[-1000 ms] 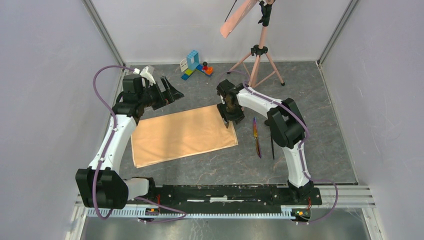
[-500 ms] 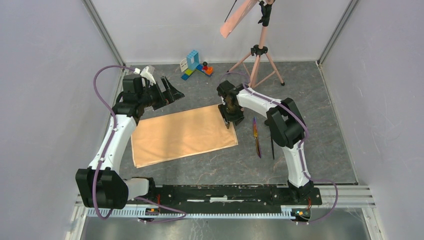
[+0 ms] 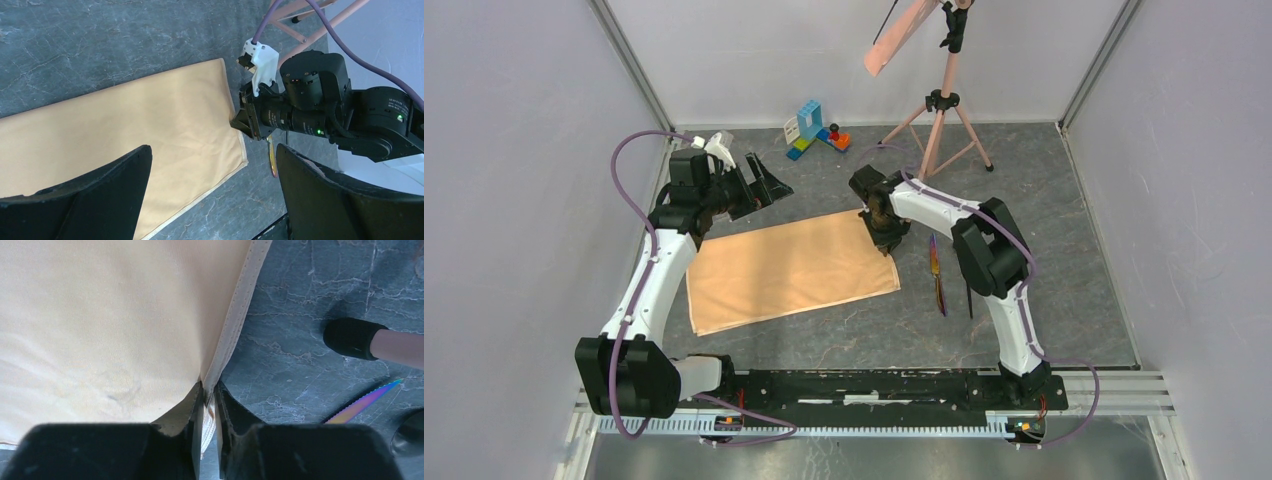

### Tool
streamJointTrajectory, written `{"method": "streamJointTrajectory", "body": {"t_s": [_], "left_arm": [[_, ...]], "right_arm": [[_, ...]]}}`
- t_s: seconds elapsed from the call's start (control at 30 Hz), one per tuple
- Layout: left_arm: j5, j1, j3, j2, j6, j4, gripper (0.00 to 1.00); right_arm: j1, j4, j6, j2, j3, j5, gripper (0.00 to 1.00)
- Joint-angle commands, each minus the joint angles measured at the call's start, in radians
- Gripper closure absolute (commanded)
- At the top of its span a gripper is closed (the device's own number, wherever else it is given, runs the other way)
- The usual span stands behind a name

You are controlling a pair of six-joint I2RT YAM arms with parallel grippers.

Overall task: Fold the napkin into a case and place the utensils inside
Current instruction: Pick up the rectangle-folded napkin from the center of the board.

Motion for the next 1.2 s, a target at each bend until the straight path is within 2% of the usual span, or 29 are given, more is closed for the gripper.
{"method": "streamJointTrajectory", "body": {"t_s": [0.0, 0.07, 0.1, 0.27, 0.4, 0.6, 0.83, 1.03, 1.17], "left_arm": [[0.027, -0.001, 0.005, -0.006, -0.020, 0.034, 0.00], [0.029, -0.002, 0.005, -0.003, -0.021, 0.035, 0.00], [0.030, -0.002, 0.006, -0.003, -0.020, 0.035, 0.00], [0.032, -0.001, 0.005, 0.002, -0.021, 0.034, 0.00], [0.027, -0.001, 0.005, 0.003, -0.019, 0.034, 0.00], [0.026, 0.004, 0.001, 0.008, -0.023, 0.037, 0.00], [-0.010, 0.004, -0.013, -0.003, -0.021, 0.044, 0.00], [-0.033, 0.013, -0.015, -0.008, -0.017, 0.039, 0.00], [-0.044, 0.027, -0.018, -0.010, -0.018, 0.041, 0.00]], "right_arm": [[0.019, 0.067, 0.009, 0.122, -0.070, 0.053, 0.86], [0.020, 0.088, -0.019, 0.111, -0.067, 0.072, 0.98], [0.020, 0.097, -0.046, 0.103, -0.057, 0.076, 1.00], [0.019, 0.135, -0.153, 0.024, -0.008, 0.181, 1.00], [0.034, 0.092, -0.186, -0.039, 0.018, 0.295, 1.00], [0.061, 0.138, -0.198, -0.166, -0.081, 0.397, 1.00], [0.067, 0.143, -0.262, -0.217, -0.101, 0.519, 1.00], [0.084, 0.184, -0.321, -0.269, -0.110, 0.508, 1.00], [0.110, 0.221, -0.356, -0.285, -0.107, 0.412, 1.00]]}}
